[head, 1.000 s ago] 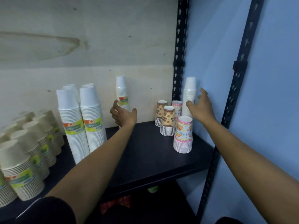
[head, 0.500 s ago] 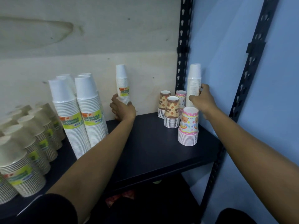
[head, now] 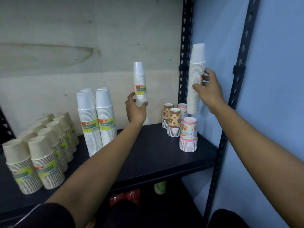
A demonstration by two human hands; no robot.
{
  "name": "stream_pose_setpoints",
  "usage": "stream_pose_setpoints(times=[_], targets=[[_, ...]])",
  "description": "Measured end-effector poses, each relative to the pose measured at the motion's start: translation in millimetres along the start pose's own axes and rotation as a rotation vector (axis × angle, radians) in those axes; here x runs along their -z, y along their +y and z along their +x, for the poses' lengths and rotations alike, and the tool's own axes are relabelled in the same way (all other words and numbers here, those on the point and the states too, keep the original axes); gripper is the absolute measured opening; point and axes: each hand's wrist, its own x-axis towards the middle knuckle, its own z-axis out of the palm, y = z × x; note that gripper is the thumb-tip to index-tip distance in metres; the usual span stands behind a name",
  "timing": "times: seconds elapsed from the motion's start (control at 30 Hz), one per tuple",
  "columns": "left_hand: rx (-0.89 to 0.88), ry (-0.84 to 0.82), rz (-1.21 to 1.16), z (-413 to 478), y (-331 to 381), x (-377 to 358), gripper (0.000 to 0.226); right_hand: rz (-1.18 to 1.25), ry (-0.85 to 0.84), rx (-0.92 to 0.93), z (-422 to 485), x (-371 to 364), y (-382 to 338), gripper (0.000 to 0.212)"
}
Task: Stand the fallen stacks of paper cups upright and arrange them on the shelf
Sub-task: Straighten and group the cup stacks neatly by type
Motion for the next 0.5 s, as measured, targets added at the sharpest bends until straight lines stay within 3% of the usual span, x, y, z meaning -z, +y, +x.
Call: stream_pose_setpoints(times=[0.33,0.5], targets=[[-0.384,-0.068,0.195,-74,81,84,0.064,0.110,0.014,0.154,-56,9,-73,0.060],[-0.387,-0.012,0.260,-114,81,148,0.062,0.117,-0.047,0.185,-103,-24,-83,0.059]])
